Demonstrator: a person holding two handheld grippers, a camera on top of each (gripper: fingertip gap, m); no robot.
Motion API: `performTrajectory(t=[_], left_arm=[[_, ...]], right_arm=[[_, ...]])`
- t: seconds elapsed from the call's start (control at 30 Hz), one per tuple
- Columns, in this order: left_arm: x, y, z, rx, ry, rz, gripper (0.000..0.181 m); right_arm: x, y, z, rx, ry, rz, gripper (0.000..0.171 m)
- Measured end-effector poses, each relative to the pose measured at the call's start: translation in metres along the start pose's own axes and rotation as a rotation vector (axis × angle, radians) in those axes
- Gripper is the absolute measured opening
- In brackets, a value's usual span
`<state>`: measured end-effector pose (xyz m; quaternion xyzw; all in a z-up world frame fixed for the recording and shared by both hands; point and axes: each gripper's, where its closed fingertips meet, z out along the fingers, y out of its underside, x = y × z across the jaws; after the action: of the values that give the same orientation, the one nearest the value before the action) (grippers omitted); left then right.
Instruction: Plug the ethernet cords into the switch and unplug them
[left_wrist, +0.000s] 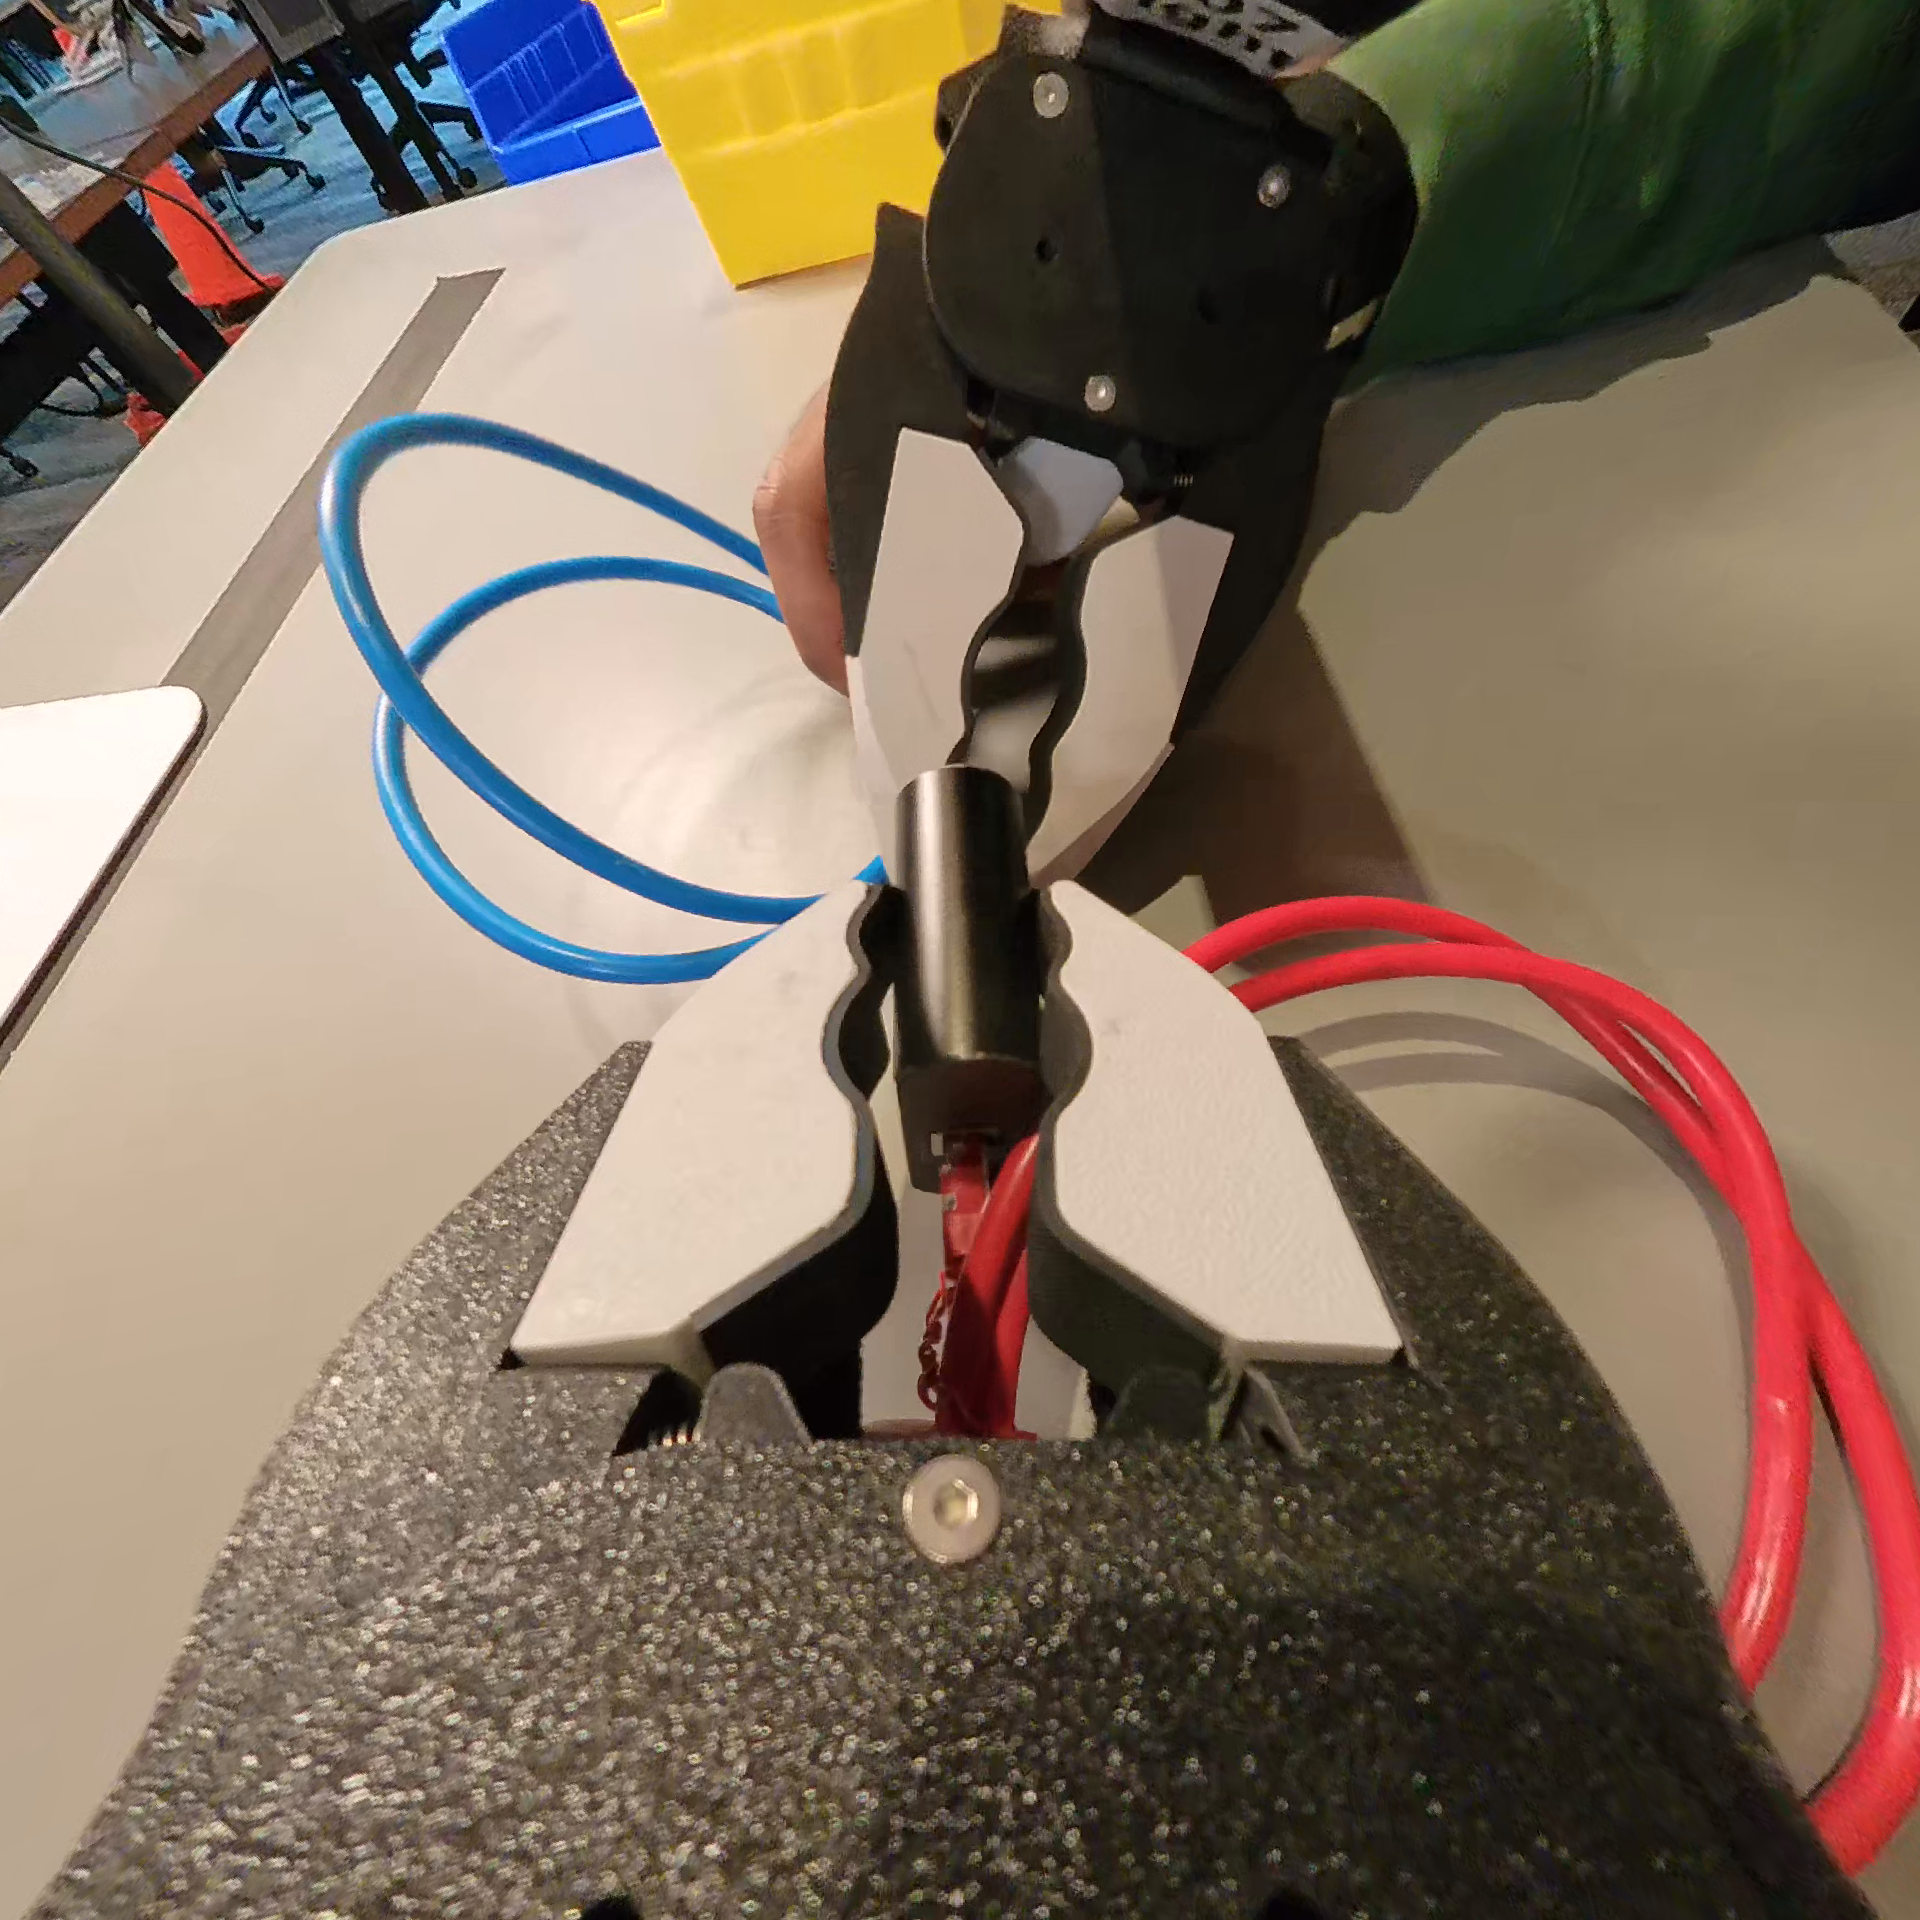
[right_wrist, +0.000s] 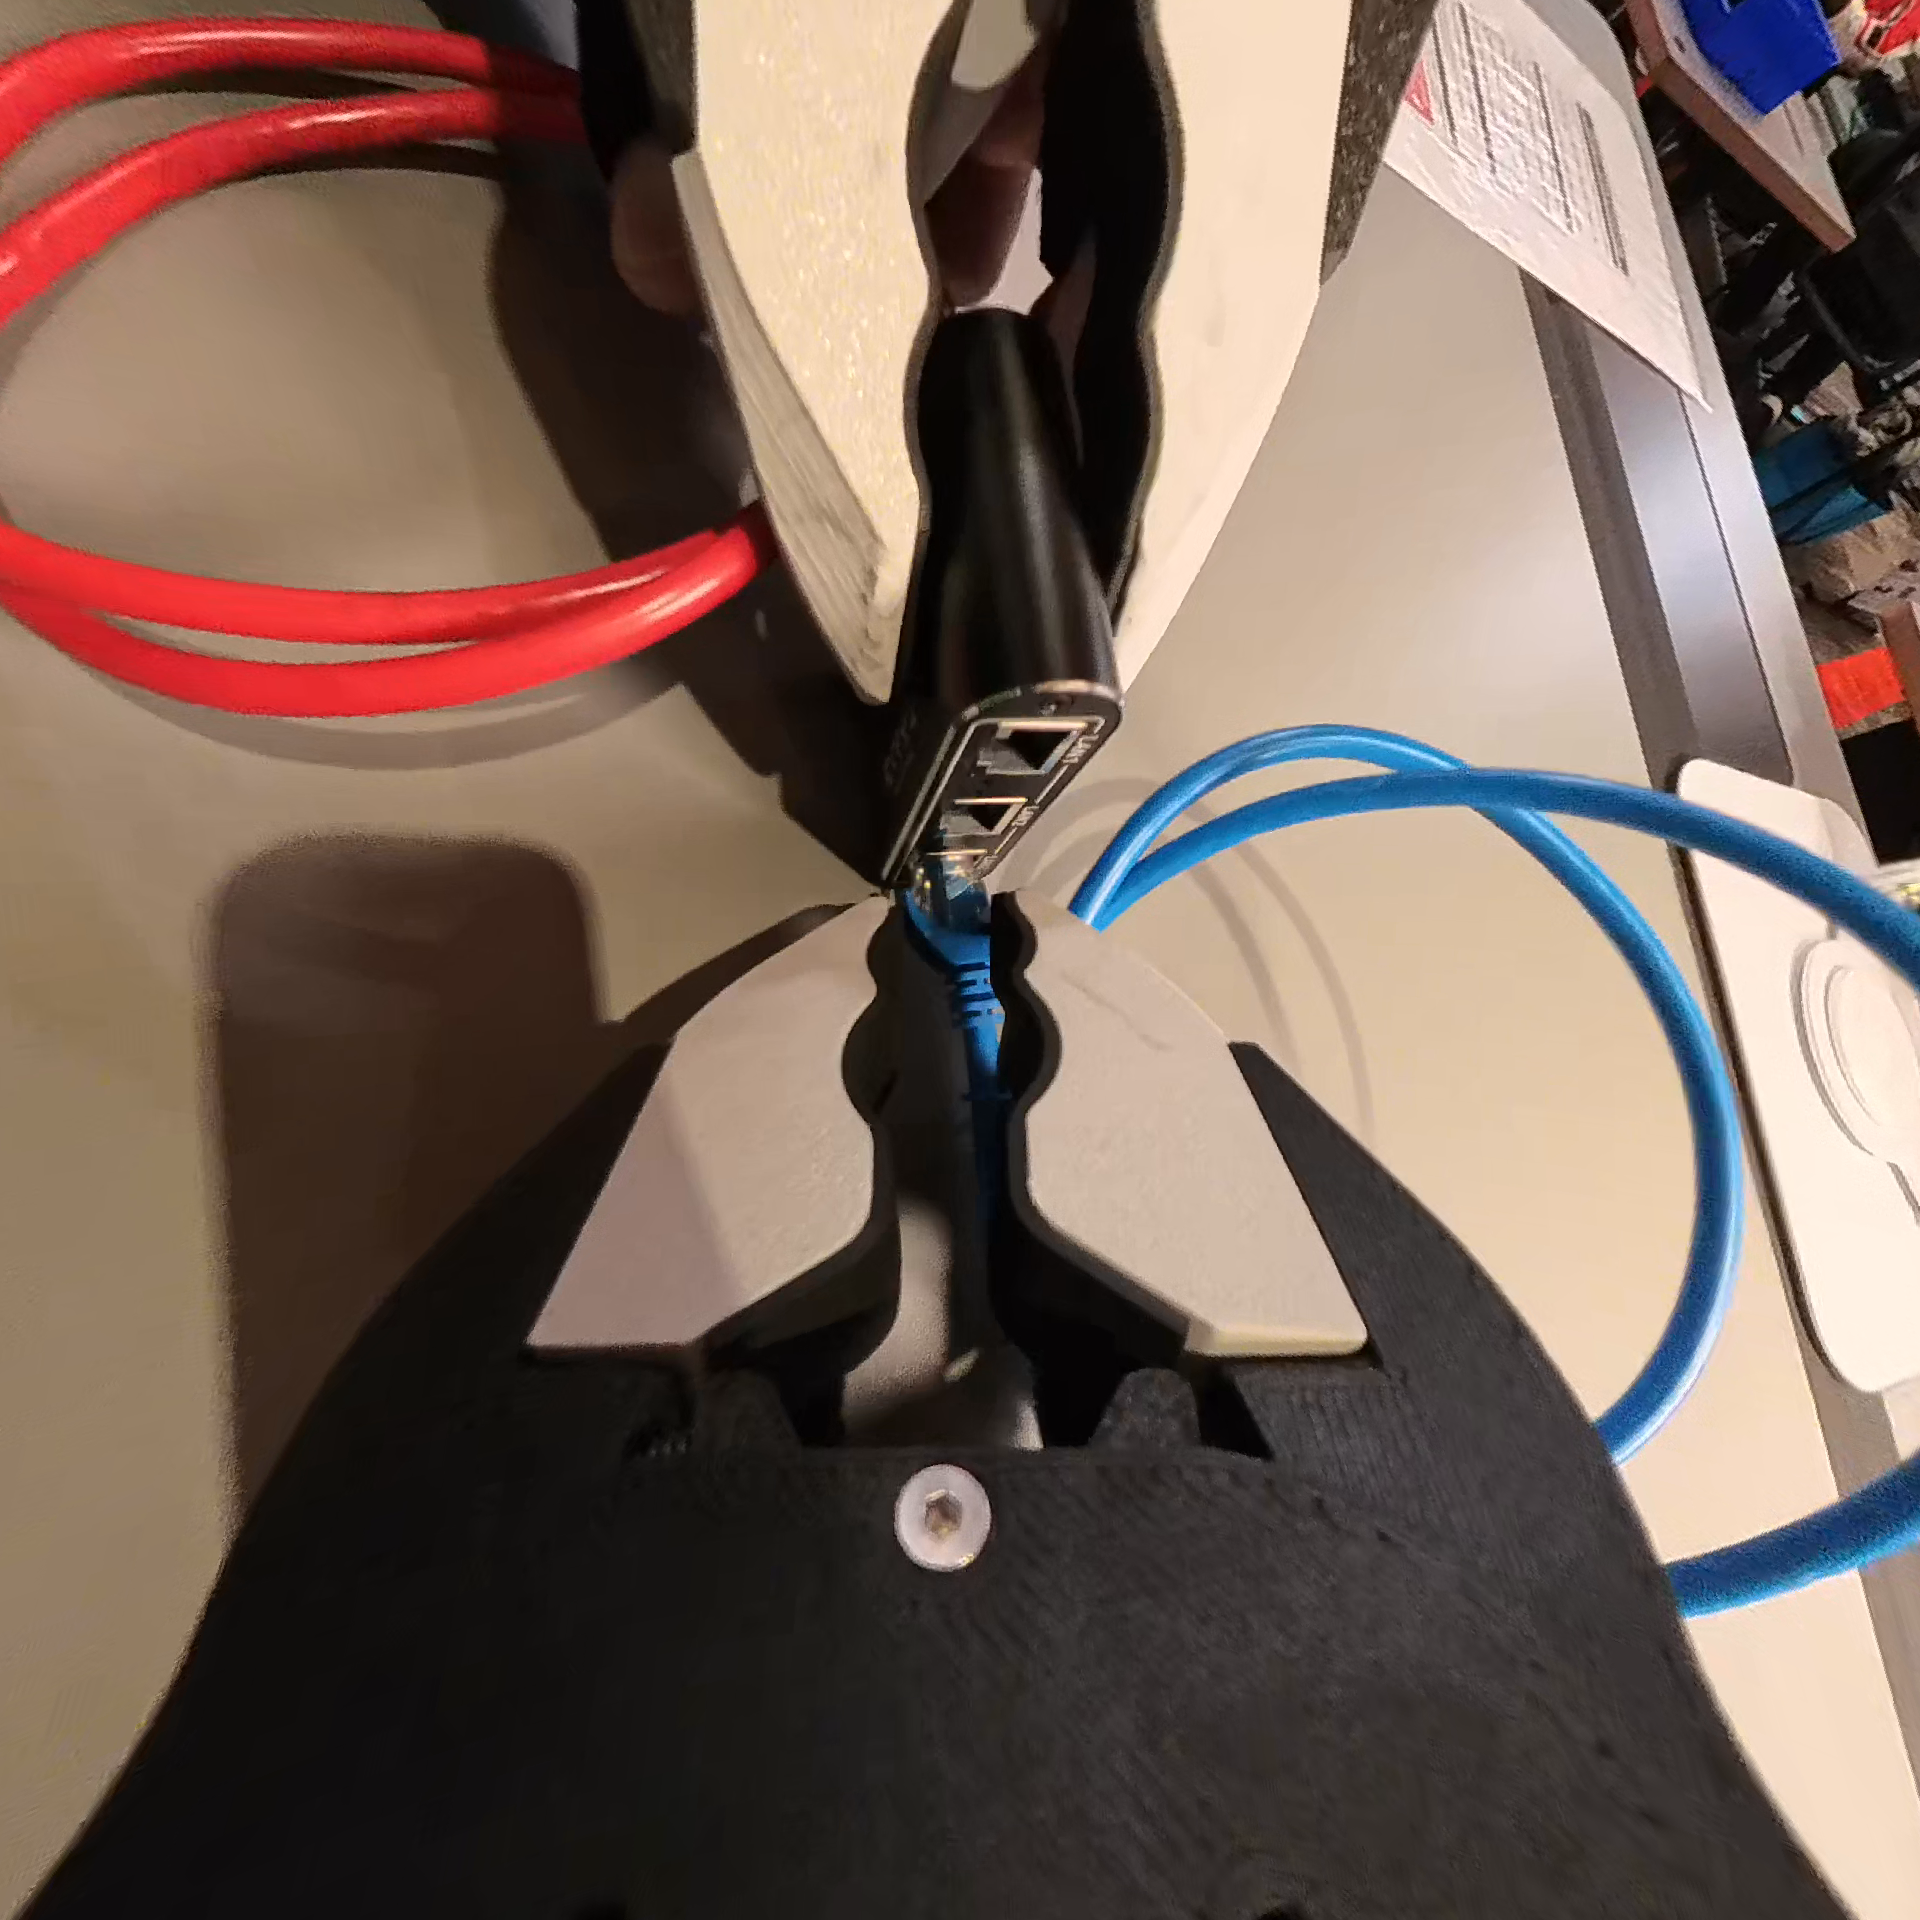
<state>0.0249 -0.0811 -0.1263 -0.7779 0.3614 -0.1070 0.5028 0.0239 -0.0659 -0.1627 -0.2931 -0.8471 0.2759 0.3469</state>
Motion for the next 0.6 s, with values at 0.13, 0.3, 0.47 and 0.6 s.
performTrajectory(t=[0.13,0.3,0.47,0.6], left_arm=[[-0.001,-0.001,0.001,0.011,-0.009,-0.01,0.027],[-0.006,0.001,0.002,-0.022,-0.055,0.013,0.027],[-0.011,0.004,0.003,-0.037,-0.092,0.008,0.027],[-0.012,0.002,0.002,-0.009,-0.088,-0.014,0.027]], right_arm=[[0.005,0.001,0.004,-0.027,0.06,0.008,0.014],[0.013,0.003,0.006,-0.077,0.129,0.049,0.014],[0.02,0.006,0.007,-0.1,0.158,0.119,0.014],[0.019,0.005,0.007,-0.074,0.12,0.111,0.013]])
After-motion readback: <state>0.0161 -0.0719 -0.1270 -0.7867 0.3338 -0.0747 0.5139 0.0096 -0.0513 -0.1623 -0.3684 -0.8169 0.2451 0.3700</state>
